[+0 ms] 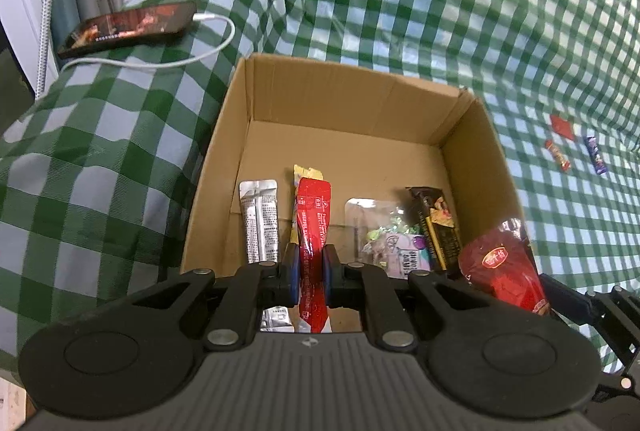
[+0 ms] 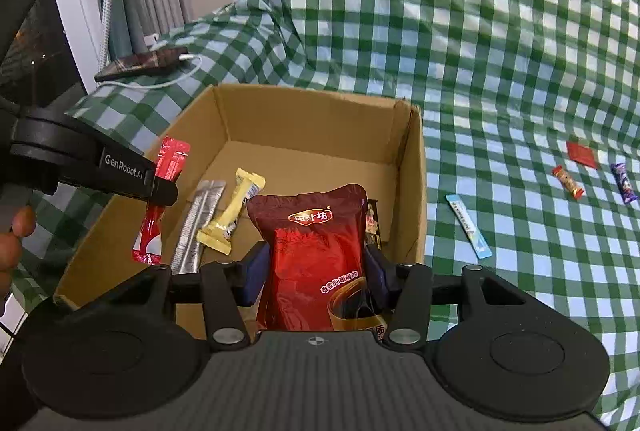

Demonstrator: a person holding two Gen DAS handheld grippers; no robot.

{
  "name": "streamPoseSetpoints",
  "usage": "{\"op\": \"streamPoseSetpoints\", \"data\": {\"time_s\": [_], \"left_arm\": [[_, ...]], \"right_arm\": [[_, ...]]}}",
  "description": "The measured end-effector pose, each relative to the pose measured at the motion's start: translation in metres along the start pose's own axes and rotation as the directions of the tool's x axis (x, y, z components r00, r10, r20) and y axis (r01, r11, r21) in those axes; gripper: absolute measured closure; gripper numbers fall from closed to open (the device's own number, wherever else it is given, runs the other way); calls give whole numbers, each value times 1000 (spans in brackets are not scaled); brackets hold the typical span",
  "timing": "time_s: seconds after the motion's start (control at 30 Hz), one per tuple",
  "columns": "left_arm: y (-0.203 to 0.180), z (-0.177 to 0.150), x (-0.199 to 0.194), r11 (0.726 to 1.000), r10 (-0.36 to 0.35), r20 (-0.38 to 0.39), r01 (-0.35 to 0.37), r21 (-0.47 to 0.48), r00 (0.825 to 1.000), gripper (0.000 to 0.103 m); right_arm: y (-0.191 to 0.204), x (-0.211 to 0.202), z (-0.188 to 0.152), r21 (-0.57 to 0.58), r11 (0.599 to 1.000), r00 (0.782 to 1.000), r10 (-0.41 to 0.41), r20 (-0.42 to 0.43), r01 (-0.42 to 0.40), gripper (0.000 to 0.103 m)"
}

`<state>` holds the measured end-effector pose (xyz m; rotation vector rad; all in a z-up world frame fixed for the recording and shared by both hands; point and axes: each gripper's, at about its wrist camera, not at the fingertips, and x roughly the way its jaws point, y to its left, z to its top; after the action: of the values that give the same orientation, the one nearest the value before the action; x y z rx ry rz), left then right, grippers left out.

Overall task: Organize snacks
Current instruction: 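Carry both snacks over the box and open both tools to drop them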

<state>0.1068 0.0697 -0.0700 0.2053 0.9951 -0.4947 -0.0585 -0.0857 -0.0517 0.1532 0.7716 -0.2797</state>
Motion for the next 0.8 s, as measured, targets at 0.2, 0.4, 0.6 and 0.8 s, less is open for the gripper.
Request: {"op": "streamPoseSetpoints", "data": {"time_s": [0.2,0.4,0.6,0.8], "left_arm": [[3,1,17,1000,14,-22,-14,4,1000,91],[3,3,30,999,33,-35,-33,7,999,91],[5,3,35,998,57,-54,-58,-2,997,39],[1,-7,8,993,113,51,-114,27,992,0]], "right_arm": [[-1,17,-1,4,1000,1000,2,-30,-2,49],[-1,27,-2,-1,1000,999,3,-45,-3,49],[2,35,0,-2,1000,999,7,-41,-8,39],[-1,21,3,24,1000,1000,-3,-4,3,9]]}}
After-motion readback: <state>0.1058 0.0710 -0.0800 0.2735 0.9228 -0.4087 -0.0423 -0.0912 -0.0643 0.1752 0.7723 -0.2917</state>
